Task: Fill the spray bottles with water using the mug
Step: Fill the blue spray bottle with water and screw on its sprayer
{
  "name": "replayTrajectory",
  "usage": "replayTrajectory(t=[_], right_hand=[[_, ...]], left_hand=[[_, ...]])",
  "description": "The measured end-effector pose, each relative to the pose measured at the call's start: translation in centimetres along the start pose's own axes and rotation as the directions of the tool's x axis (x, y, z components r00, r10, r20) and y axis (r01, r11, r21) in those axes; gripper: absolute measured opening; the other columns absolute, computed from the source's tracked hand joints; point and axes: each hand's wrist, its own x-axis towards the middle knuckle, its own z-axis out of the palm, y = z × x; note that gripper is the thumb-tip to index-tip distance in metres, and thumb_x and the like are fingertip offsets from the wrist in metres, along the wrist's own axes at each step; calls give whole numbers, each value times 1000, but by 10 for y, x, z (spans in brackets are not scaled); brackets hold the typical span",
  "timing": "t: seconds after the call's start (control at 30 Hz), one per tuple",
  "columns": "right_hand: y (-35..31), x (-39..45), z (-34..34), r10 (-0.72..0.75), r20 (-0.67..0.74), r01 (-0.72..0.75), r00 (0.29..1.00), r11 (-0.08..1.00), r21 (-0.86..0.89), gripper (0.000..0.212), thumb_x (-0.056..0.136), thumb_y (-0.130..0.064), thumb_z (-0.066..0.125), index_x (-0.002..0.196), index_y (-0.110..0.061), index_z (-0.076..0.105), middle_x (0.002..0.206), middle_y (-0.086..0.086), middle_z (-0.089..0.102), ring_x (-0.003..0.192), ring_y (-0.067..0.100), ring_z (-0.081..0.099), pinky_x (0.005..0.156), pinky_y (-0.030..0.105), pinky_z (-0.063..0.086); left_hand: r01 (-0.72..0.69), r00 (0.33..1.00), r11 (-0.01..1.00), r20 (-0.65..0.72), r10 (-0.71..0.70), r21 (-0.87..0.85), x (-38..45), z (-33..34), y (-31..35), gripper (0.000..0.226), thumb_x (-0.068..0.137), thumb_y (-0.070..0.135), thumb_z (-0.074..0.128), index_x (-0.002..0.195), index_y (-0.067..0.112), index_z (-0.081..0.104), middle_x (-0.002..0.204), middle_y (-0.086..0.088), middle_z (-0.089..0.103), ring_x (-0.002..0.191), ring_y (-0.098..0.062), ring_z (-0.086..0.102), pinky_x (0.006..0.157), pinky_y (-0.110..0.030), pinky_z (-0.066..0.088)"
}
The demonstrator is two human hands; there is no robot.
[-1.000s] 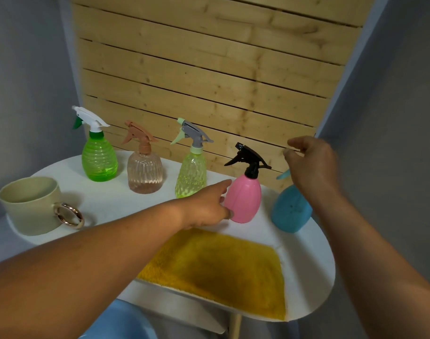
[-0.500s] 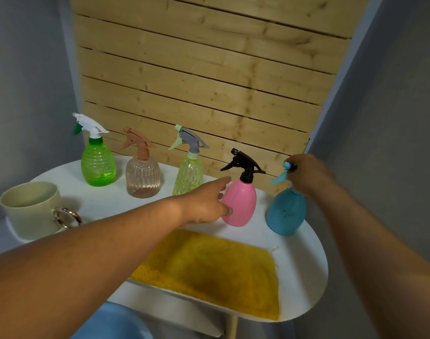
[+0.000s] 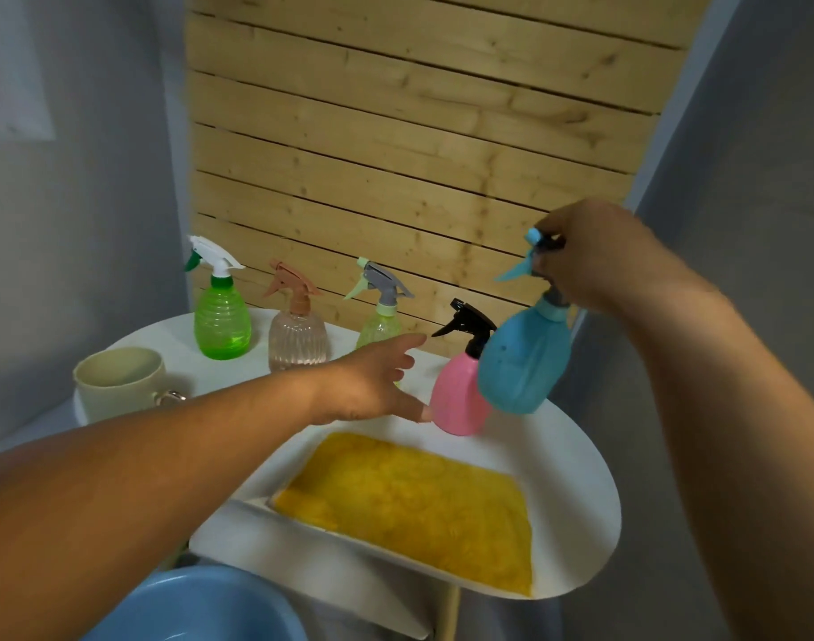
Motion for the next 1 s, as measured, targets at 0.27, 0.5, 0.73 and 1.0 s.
replayTrajectory(t=[0.27,0.5,0.73,1.0], right_hand=[[-77,-36,2,-218,-3,201,976,897,394,14,95,-20,65,108,-18,69,91,5,73,77,18,71,71,39,61],[-139,-45,37,-269,22,209,963,793,573,14,95,-19,63,107,-14,68,88,10,74,75,27,73,71,50,62],[-178,-61,65,-289,75,168,954,727,666,21,94,-18,64,114,-16,69,88,4,73,81,22,71,76,42,60],[-204,-94,107,-359,287,-37,888,567,823,12,93,-11,69,105,-10,68,117,20,65,71,25,67,58,34,60]], left_hand=[[-93,994,995,-56,96,41,-62,-50,-12,110,69,29,99,156,43,35,143,18,58,133,-4,55,110,-34,49],[-36,985,999,-166,42,39,-126,-90,-44,93,72,20,96,143,46,43,127,15,64,117,0,62,79,-15,58],[54,960,998,-276,-39,46,-170,-112,-82,108,61,34,102,149,37,40,127,5,67,118,-13,68,100,-41,60],[174,965,983,-212,-157,64,-240,-132,-120,94,58,36,103,138,41,53,130,8,66,122,-9,64,104,-38,57]])
